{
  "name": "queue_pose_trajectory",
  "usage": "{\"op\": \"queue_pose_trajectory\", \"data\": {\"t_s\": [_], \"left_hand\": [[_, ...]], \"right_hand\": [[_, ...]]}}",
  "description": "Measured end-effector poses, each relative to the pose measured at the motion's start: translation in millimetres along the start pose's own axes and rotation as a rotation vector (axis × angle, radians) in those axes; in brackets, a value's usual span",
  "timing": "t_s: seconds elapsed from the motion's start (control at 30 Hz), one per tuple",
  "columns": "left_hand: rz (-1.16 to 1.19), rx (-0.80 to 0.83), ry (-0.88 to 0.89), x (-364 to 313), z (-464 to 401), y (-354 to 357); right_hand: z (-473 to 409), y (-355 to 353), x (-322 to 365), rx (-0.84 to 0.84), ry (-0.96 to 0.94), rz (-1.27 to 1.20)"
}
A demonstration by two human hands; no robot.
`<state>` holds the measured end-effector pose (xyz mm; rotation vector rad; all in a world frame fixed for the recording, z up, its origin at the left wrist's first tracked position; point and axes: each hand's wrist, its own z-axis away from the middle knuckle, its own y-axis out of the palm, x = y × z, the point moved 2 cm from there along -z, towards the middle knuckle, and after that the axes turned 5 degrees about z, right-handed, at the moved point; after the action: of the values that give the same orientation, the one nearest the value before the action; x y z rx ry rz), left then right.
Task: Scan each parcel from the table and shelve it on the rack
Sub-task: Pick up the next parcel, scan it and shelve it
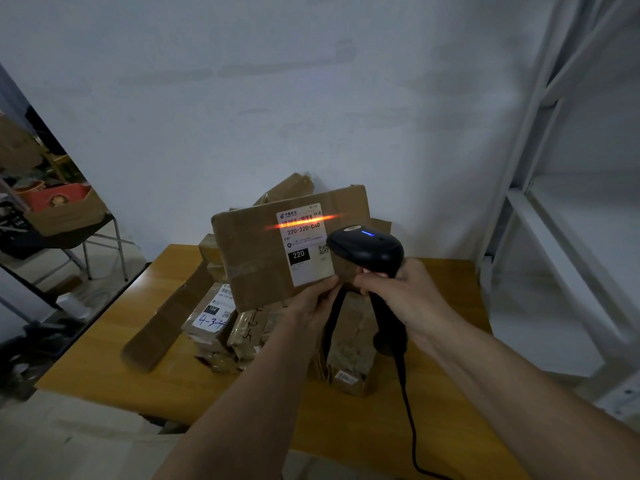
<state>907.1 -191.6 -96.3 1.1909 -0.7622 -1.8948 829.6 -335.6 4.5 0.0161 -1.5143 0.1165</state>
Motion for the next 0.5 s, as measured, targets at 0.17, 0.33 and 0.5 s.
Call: {"op": "queue_pose_trajectory", "data": {"t_s": [0.17,0.33,0.5], "left_hand": [[-0.098,0.016,0.003,-1,-2,1],[-0.616,-0.054,0.094,-3,6,9],[-0.696,-0.057,0.303,-4,-3,30]], "right_hand": [[0,-1,-2,-0.012,-0.002,-0.008],[2,-12,-3,-0.147,0.025,-0.105],[7,-34,-9,-0.352,0.075,-0.089]]}}
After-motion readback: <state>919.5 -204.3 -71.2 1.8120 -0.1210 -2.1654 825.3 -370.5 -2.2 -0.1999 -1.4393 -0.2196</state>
